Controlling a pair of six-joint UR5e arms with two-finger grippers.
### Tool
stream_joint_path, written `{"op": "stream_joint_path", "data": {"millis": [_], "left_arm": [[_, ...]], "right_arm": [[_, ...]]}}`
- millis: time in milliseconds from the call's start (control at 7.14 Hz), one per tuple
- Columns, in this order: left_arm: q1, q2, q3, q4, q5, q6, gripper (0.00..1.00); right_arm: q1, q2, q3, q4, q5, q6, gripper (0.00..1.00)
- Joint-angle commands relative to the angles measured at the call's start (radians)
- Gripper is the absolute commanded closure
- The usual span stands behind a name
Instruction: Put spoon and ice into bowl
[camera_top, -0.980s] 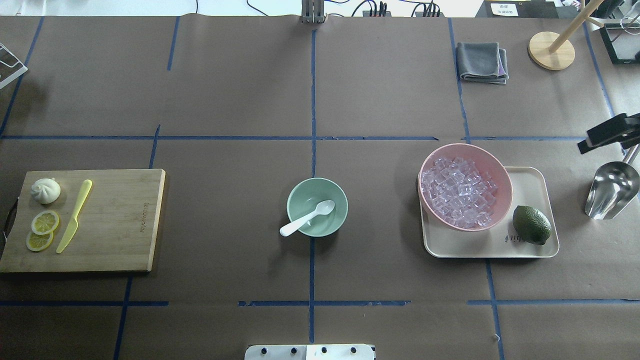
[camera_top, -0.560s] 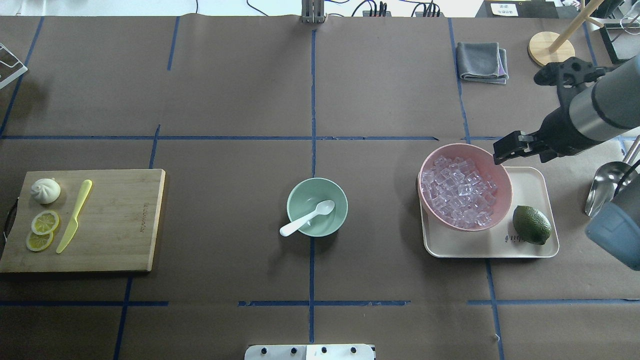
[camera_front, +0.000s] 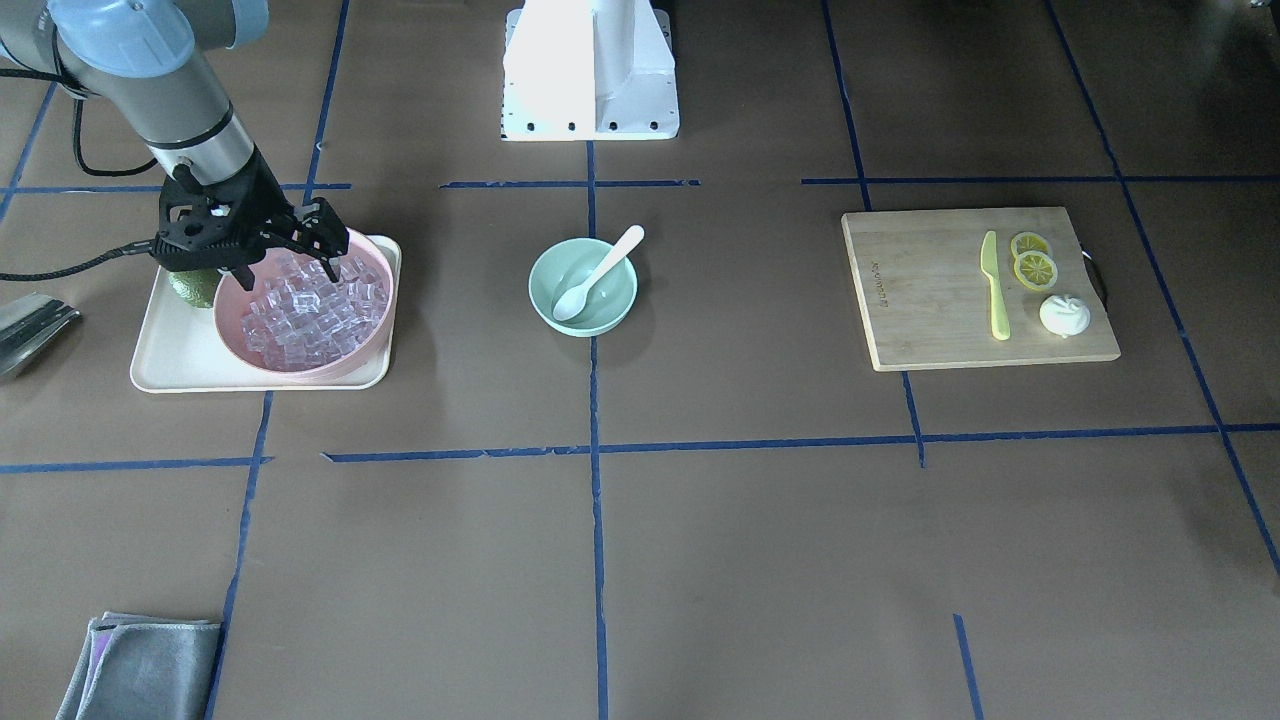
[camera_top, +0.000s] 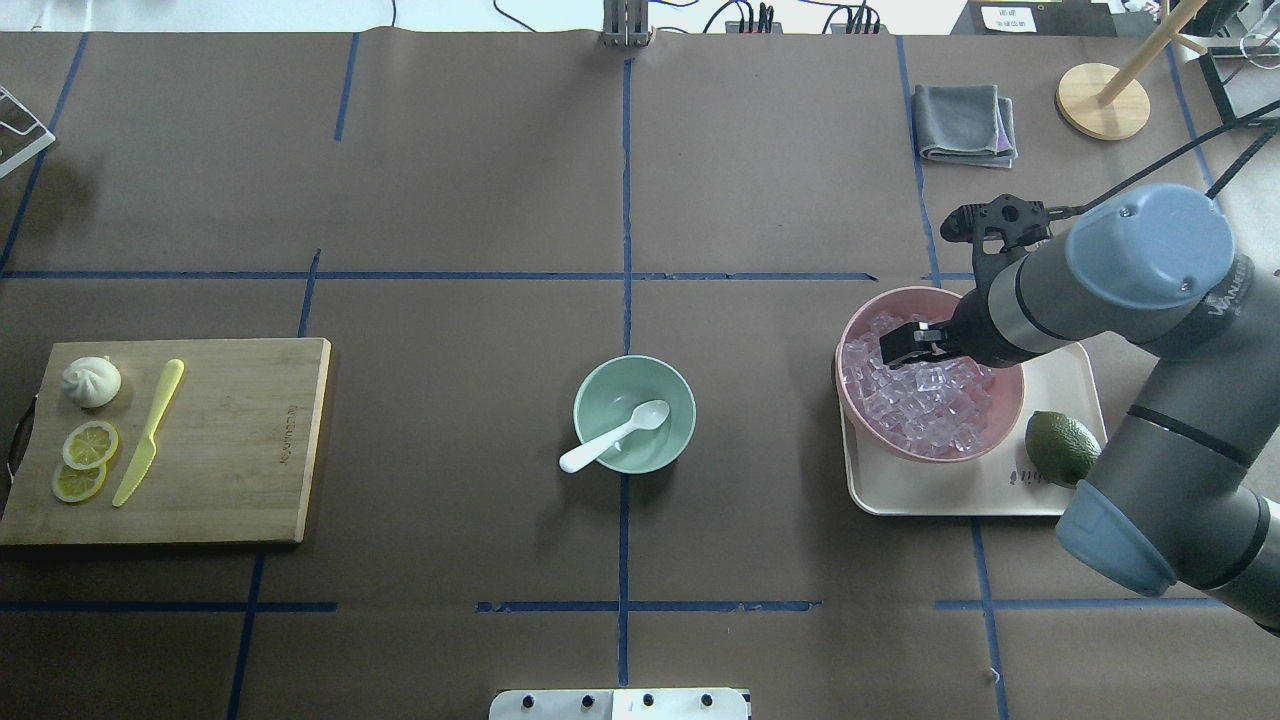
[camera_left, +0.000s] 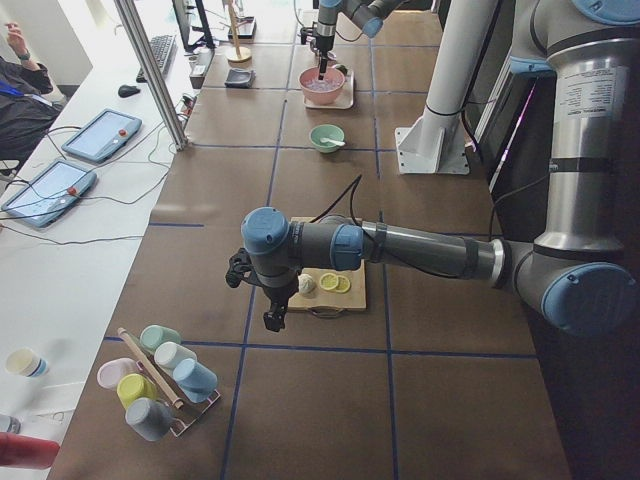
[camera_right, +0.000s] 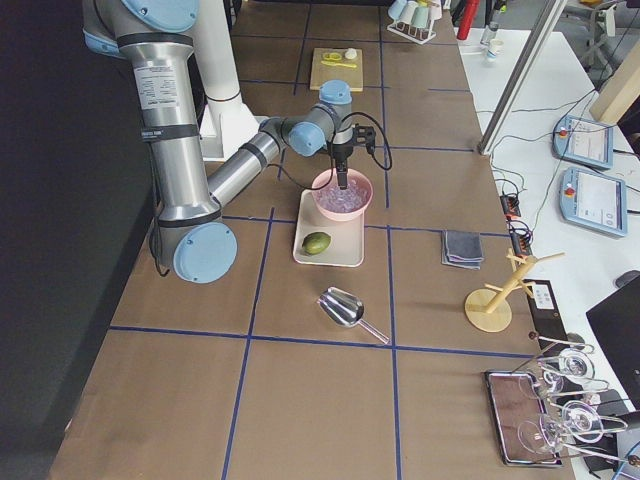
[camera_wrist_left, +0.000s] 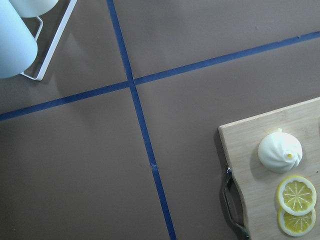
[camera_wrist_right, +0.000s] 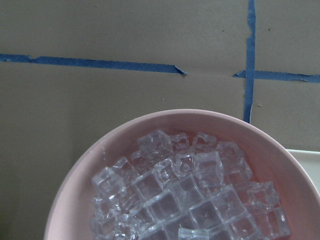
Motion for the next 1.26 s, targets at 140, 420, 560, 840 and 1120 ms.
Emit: {"op": "stream_joint_path", "data": {"millis": [140,420,560,840,1120], "left_arm": [[-0.001,0.0,-0.004,0.0,0.001,0.0,0.0],[-0.001,0.0,-0.004,0.001,0.001,0.0,0.0],[-0.001,0.0,0.0,0.001,0.001,0.0,0.0],[-0.001,0.0,0.0,0.001,0.001,0.0,0.0],[-0.001,0.0,0.001,0.0,0.001,0.0,0.0]], "right_arm": [[-0.029,-0.002,-0.045,0.027,-0.016,0.002,0.13],[-0.035,-0.003,-0.056,0.027,-0.016,0.0,0.34],[-0.035,-0.002,-0.054,0.026,-0.015,-0.001,0.67],[-0.034,0.0,-0.05,0.026,-0.018,-0.001,0.94],[-0.032,0.003,-0.037,0.026,-0.015,0.002,0.97]]}}
